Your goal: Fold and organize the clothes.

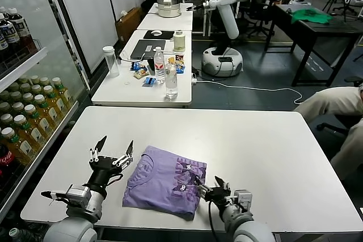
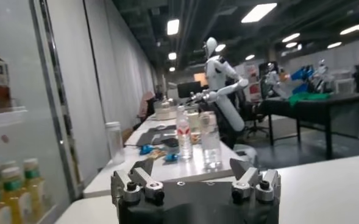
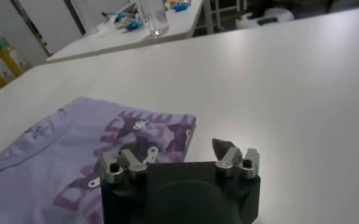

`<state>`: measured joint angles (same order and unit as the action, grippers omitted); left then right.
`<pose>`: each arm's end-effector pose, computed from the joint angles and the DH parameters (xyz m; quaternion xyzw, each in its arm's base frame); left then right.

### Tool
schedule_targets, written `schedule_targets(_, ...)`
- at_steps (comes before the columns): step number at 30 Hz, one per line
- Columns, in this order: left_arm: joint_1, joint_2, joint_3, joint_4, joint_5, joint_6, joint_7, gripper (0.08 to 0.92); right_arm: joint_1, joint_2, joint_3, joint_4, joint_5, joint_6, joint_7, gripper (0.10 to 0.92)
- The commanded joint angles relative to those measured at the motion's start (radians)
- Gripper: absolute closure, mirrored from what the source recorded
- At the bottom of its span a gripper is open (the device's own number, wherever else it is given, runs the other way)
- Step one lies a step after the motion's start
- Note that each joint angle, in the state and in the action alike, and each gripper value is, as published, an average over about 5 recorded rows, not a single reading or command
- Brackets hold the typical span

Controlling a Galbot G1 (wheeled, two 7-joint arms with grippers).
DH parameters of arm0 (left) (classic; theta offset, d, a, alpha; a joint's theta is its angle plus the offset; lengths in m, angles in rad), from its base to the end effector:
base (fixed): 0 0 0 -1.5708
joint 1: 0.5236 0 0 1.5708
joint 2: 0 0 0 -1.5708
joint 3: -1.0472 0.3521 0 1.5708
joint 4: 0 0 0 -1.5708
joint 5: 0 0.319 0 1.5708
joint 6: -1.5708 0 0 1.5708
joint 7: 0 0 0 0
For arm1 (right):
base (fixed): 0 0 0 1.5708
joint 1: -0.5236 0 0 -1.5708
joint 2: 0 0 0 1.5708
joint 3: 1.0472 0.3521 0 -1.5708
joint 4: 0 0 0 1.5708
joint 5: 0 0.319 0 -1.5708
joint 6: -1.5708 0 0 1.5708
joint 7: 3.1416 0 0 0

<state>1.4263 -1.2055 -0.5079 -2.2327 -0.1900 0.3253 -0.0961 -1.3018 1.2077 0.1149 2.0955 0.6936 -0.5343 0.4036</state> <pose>0.1793 0.0520 -0.2298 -0.0506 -0.9951 -0.0792 0.0299 0.1901 0.0343 -0.2755 0.1364 -0.9460 -0.1118 0.2718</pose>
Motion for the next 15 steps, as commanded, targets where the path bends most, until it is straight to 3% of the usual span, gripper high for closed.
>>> schedule_targets(1,0.022,-0.007,-0.034,0.036,0.08,-0.048,0.009,0.177,0.036,0.039,-0.093,-0.064,0.114,0.028,0.12,0.318)
schedule_targets(15,0.001,-0.005,-0.019,0.077,0.077,-0.061,0.02,0.177,0.092,0.015,-0.018,-0.057,0.112,0.018,0.094,0.715)
